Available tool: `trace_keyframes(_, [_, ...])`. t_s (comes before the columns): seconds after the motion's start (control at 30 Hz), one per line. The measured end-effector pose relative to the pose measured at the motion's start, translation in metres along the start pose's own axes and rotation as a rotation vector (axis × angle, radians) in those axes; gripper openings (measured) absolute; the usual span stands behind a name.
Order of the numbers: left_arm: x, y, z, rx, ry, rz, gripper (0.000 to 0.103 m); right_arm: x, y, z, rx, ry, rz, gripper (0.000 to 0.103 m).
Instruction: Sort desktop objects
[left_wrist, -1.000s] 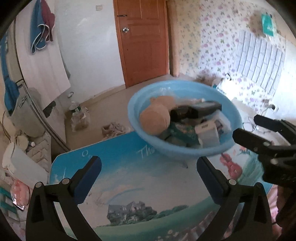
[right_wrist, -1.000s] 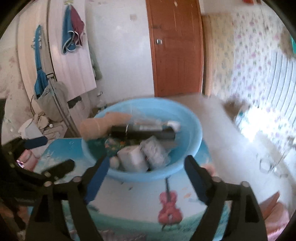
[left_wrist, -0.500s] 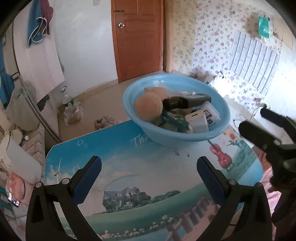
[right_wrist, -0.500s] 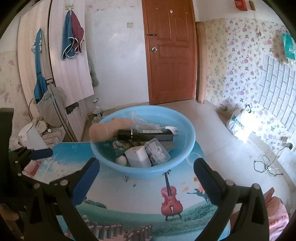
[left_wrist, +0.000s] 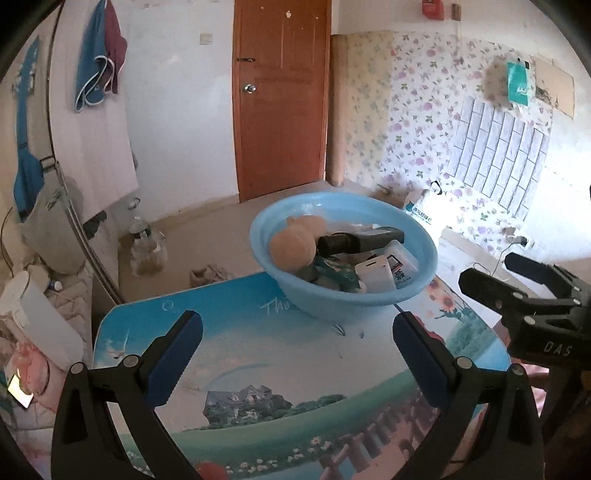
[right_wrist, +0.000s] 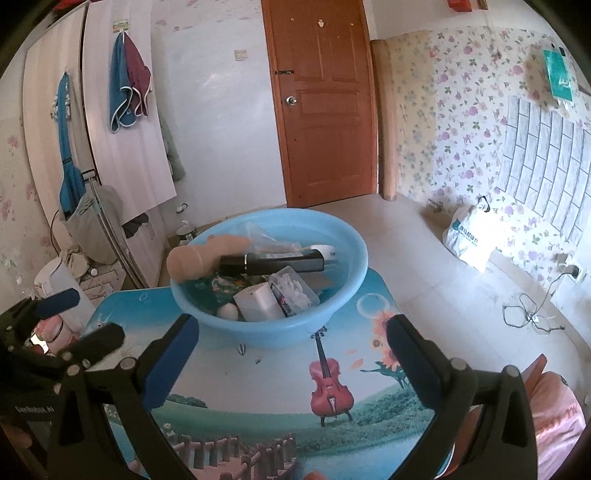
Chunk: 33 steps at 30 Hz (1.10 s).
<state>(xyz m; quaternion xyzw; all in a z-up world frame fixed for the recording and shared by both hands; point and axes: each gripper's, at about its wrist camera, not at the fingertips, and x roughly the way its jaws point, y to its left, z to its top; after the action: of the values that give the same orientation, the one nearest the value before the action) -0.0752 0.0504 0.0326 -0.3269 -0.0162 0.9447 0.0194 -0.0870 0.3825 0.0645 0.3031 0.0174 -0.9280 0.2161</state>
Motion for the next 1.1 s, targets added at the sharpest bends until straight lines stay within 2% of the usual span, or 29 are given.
trace_keyframes(0.1, [-0.001,-0.001,0.0,0.006,0.002,-0.014,0.103,0.0,0.0,-0.001,-0.001,0.003,0.003,0.103])
trace_keyframes(0.23, [-0.001,0.003,0.0,-0.052,0.005,-0.083,0.103,-0.001,0.001,-0.002,-0.007,0.011,-0.005,0.103])
trace_keyframes(0.37, [0.001,0.002,-0.003,-0.047,0.01,-0.023,0.103,0.0,0.0,-0.003,0.001,0.017,-0.011,0.103])
trace_keyframes(0.6, [-0.007,0.002,-0.002,-0.049,-0.039,-0.009,0.103,0.002,-0.002,-0.006,0.003,0.032,-0.012,0.103])
trace_keyframes(0.83, [-0.014,0.003,-0.002,-0.038,-0.084,-0.016,0.103,0.004,-0.004,-0.009,0.013,0.035,-0.005,0.103])
trace_keyframes(1.1, [-0.013,0.002,-0.003,-0.046,-0.074,-0.052,0.103,0.007,-0.004,-0.013,0.012,0.044,-0.003,0.103])
